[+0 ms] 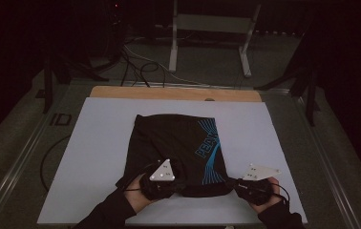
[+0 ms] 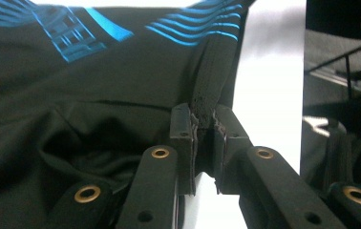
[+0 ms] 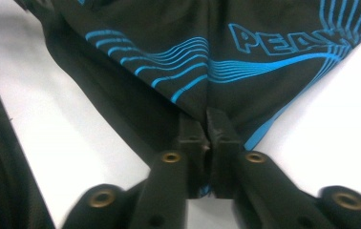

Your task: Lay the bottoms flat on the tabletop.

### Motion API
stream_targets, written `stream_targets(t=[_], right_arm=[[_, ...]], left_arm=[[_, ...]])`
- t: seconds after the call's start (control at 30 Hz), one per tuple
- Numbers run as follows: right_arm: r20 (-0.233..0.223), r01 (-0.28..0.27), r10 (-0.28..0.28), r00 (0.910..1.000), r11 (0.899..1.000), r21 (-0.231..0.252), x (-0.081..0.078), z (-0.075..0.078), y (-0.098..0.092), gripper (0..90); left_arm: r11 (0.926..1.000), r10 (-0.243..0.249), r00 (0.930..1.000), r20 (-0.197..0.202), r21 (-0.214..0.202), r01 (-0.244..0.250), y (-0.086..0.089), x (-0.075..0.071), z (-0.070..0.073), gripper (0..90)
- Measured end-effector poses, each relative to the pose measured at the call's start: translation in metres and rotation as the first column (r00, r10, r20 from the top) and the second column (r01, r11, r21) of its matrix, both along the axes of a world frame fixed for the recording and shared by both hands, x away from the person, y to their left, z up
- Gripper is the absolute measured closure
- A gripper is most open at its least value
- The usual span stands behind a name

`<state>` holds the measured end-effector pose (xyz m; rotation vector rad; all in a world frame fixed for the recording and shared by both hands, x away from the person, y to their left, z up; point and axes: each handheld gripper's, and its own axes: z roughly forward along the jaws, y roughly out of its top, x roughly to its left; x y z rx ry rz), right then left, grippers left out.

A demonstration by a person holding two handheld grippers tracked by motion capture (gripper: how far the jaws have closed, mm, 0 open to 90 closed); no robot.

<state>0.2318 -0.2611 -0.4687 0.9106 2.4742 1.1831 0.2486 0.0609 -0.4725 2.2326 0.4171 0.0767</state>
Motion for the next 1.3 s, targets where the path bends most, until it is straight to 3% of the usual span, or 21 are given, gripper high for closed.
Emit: stream_targets(t=[0.13, 0.23, 0.27, 0.33, 0.4, 0.47, 0.53, 0.63, 0.7, 0.73, 0.83, 0.93, 1.07, 1.1, 1.13, 1.3], right_arm=[[0.026, 0.032, -0.033, 0.9991, 0.998, 0.063, 0.000, 0.004, -0.004, 57.5], [0.049, 0.074, -0.080, 0.9956, 0.992, 0.102, 0.003, 0.006, -0.008, 41.6], [0.052, 0.081, -0.088, 0.9948, 0.989, 0.120, 0.003, 0.007, -0.009, 37.6], [0.054, 0.102, -0.111, 0.9923, 0.984, 0.148, 0.005, 0.007, -0.010, 28.9], [0.051, 0.115, -0.125, 0.9908, 0.979, 0.166, 0.007, 0.007, -0.012, 21.3], [0.042, 0.108, -0.117, 0.9922, 0.977, 0.182, 0.009, 0.007, -0.012, 13.1], [0.030, 0.107, -0.115, 0.9929, 0.974, 0.197, 0.012, 0.007, -0.013, 13.0], [0.022, 0.098, -0.104, 0.9943, 0.973, 0.211, 0.015, 0.006, -0.013, 12.5], [0.025, 0.098, -0.105, 0.9941, 0.974, 0.205, 0.016, 0.006, -0.013, 13.4], [0.027, 0.100, -0.108, 0.9938, 0.974, 0.203, 0.016, 0.006, -0.013, 13.5], [0.016, 0.100, -0.105, 0.9943, 0.974, 0.203, 0.017, 0.004, -0.012, 13.8], [0.015, 0.096, -0.101, 0.9947, 0.976, 0.198, 0.017, 0.003, -0.010, 14.0], [0.006, 0.090, -0.093, 0.9957, 0.979, 0.185, 0.017, 0.001, -0.007, 14.1], [0.006, 0.090, -0.093, 0.9957, 0.979, 0.185, 0.017, 0.001, -0.007, 14.1], [0.002, 0.090, -0.092, 0.9957, 0.979, 0.185, 0.017, 0.001, -0.007, 14.2], [0.000, 0.092, -0.094, 0.9956, 0.978, 0.189, 0.017, 0.000, -0.008, 14.4]], left_arm=[[0.9996, -0.025, 0.9992, -0.032, 0.009, 0.025, 0.003, -0.001, -0.008, 74.9], [0.9980, -0.062, 0.9970, -0.045, -0.017, 0.061, 0.008, -0.003, -0.009, 56.8], [0.9972, -0.071, 0.9966, -0.042, -0.026, 0.070, 0.010, -0.004, -0.008, 47.1], [0.9982, -0.054, 0.9981, -0.030, -0.030, 0.053, 0.014, -0.004, -0.005, 33.9], [0.9978, -0.049, 0.9977, -0.047, -0.048, 0.046, 0.020, -0.002, -0.003, 20.3], [0.9980, -0.045, 0.9981, -0.042, -0.047, 0.043, 0.026, 0.000, 0.000, 13.7], [0.9979, -0.038, 0.9985, -0.040, -0.054, 0.036, 0.033, 0.002, 0.002, 10.4], [0.9994, -0.018, 0.9996, -0.020, -0.031, 0.018, 0.043, 0.001, 0.002, 10.4], [0.9994, -0.021, 0.9994, -0.027, -0.030, 0.020, 0.047, 0.000, 0.000, 17.6], [0.9987, -0.033, 0.9988, -0.035, -0.039, 0.032, 0.053, -0.003, -0.005, 17.6], [0.9967, -0.080, 0.9962, -0.034, 0.004, 0.081, 0.055, -0.009, -0.017, 28.8], [0.9945, -0.100, 0.9945, -0.032, 0.029, 0.101, 0.051, -0.010, -0.022, 42.8], [0.9919, -0.083, 0.9962, -0.024, 0.095, 0.085, 0.038, -0.001, -0.034, 47.3], [0.9919, -0.083, 0.9962, -0.024, 0.095, 0.085, 0.038, -0.001, -0.034, 47.5], [0.9872, -0.080, 0.9967, -0.008, 0.138, 0.081, 0.032, 0.004, -0.038, 47.5], [0.9826, -0.063, 0.9975, 0.031, 0.177, 0.056, 0.025, 0.014, -0.040, 61.7]])
